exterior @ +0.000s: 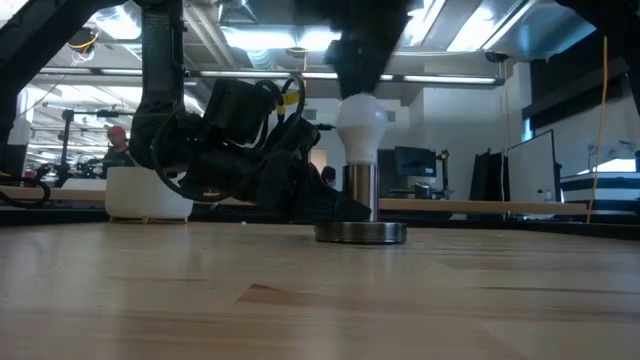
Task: Screw lightbulb
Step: Remove the lightbulb from the lamp
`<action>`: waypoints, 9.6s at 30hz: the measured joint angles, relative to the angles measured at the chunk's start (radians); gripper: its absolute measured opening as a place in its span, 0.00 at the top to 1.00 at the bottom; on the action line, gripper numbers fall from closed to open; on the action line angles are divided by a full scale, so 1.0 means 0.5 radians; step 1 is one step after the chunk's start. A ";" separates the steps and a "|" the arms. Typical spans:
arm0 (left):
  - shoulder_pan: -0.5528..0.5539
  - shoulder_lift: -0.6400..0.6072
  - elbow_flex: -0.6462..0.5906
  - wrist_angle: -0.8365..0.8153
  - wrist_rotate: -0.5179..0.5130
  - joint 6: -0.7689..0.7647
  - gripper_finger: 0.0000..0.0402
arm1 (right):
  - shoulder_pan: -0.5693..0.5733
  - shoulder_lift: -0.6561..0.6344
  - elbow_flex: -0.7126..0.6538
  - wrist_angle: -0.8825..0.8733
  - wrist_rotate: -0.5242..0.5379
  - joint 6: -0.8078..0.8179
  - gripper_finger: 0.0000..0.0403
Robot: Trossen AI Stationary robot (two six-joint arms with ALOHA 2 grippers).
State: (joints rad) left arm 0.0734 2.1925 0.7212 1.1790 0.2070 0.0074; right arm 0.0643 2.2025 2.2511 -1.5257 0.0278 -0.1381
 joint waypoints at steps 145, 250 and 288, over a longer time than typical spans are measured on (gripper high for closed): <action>0.027 -0.002 0.002 -0.013 0.111 0.045 0.52 | -0.170 -0.081 -0.113 0.265 -0.236 -0.589 0.04; 0.027 -0.004 0.001 -0.040 0.111 0.061 0.52 | -0.105 -0.028 -0.396 0.284 -0.100 2.014 0.36; 0.024 -0.005 0.002 -0.015 0.125 0.090 0.52 | -0.025 -0.018 -0.253 0.109 0.073 -0.869 0.30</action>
State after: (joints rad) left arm 0.0856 2.1899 0.7223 1.1716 0.2692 0.0525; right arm 0.0521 2.1933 2.1248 -1.4711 0.0641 -0.5727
